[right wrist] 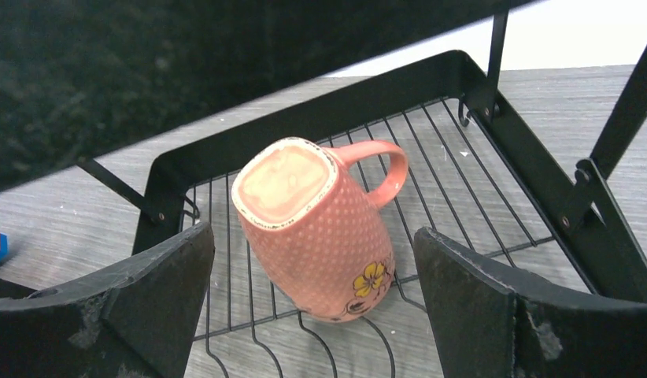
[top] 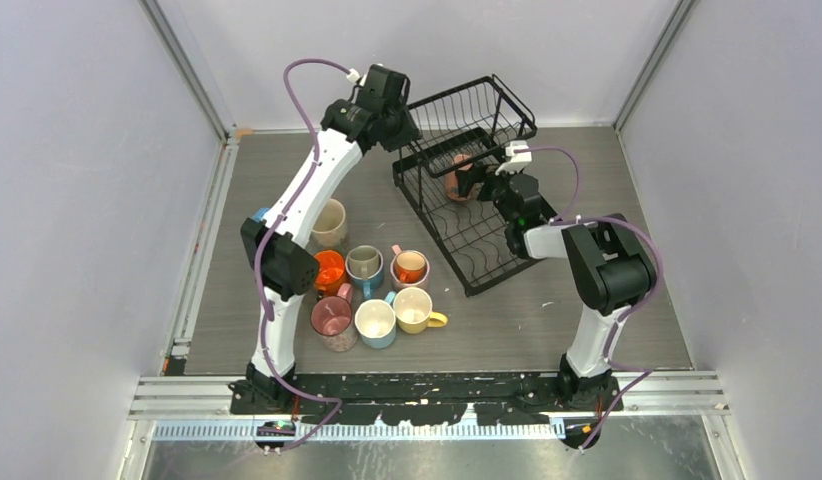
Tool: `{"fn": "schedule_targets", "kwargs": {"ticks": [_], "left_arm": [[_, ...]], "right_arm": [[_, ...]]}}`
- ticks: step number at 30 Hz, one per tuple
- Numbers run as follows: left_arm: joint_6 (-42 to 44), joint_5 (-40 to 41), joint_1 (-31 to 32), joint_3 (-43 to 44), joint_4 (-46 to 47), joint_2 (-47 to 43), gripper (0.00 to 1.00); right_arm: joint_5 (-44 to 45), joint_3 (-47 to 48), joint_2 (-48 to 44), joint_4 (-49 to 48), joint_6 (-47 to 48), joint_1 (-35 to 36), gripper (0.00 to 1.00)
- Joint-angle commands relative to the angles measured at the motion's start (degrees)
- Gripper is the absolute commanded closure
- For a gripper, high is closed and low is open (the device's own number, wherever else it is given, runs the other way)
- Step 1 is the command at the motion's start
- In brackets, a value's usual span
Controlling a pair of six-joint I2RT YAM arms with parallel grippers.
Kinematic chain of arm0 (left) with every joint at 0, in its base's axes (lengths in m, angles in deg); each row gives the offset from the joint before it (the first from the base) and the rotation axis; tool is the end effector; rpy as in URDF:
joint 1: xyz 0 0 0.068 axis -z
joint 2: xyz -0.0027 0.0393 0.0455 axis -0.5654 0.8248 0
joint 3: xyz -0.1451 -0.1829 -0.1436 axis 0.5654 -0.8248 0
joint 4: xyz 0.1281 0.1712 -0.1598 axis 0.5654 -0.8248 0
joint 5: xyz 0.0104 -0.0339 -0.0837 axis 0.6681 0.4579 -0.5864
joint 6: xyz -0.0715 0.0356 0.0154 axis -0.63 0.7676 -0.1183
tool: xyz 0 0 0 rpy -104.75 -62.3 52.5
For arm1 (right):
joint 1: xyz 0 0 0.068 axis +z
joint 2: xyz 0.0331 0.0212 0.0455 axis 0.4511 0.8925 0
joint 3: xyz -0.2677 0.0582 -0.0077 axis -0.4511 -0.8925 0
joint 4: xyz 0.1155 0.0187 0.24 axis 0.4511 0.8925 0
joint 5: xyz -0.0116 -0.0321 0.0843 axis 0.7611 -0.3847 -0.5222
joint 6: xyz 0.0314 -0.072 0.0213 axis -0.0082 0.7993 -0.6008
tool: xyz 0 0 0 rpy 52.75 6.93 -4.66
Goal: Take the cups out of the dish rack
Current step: Unload the cup from the dish rack.
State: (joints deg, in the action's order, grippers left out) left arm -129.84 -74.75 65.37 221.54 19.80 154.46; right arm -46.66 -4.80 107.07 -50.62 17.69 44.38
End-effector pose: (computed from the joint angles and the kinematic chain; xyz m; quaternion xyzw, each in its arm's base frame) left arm 0.4309 -0.2484 0.3728 -0.1677 0.8857 -0.2349 0.3636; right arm 0.4022 0.1292 0.1852 -0.0287 0.7231 0.1989 0.6608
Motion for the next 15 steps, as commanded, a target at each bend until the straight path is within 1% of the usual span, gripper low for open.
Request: {"fn": "schedule_targets", "kwargs": {"ticks": [1, 7, 10, 15], "left_arm": [[1.4, -3.4, -0.1, 2.2, -2.1, -0.1, 0.91], [1.7, -3.4, -0.1, 2.3, -2.5, -0.4, 0.95], [1.5, -3.9, -0.2, 2.7, -2.5, -0.2, 1.0], [0.9, -5.2, -0.4, 3.9, -3.2, 0.4, 1.0]], "right_arm": [[2.8, 3.4, 2.3, -5.7, 1.8, 1.0, 0.0], [5.8, 4.1, 5.4, -8.8, 1.4, 2.4, 0.0], [6.8, 4.3, 6.8, -10.4, 1.4, 3.0, 0.0], [10.8, 4.2, 9.1, -14.4, 1.6, 4.3, 0.0]]}}
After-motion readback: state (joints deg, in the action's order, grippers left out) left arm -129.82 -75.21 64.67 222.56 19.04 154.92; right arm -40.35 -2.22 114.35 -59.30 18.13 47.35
